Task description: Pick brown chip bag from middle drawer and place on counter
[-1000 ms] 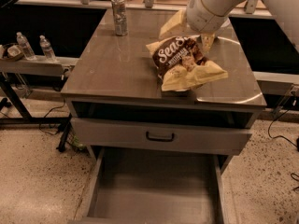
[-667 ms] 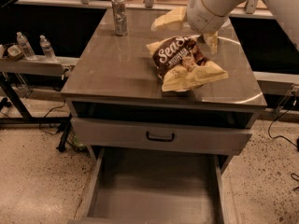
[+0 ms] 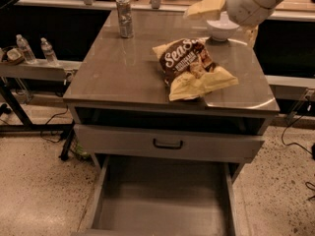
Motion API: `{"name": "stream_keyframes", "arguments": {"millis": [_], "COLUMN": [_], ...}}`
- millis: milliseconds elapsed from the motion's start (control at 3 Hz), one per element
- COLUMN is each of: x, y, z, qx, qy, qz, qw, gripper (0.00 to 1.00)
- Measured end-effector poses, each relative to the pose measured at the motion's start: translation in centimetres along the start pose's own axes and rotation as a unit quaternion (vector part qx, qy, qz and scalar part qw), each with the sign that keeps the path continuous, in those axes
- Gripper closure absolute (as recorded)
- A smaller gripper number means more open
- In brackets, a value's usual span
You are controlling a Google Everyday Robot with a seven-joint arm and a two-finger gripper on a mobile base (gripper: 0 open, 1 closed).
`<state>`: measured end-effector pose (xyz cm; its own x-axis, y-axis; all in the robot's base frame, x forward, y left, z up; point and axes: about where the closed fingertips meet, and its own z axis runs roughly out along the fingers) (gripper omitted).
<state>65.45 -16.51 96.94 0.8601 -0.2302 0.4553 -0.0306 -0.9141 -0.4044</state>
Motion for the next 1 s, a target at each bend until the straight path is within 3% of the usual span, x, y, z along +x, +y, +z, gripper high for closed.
{"name": "stream_keyframes", "arguments": {"millis": [333,667,1000], "x": [2.8,4.7,4.8], "y": [3.5,6.6,6.3], "z": [-9.2,-15.2,-15.6], "qx": [0.025,0.068,0.071], "qy": [0.091,0.148,0.15], "qz": [0.037,0.079,0.079], "qw": [0.9949,0.9834,0.9829], "gripper": [0.0,0.0,0.0]}}
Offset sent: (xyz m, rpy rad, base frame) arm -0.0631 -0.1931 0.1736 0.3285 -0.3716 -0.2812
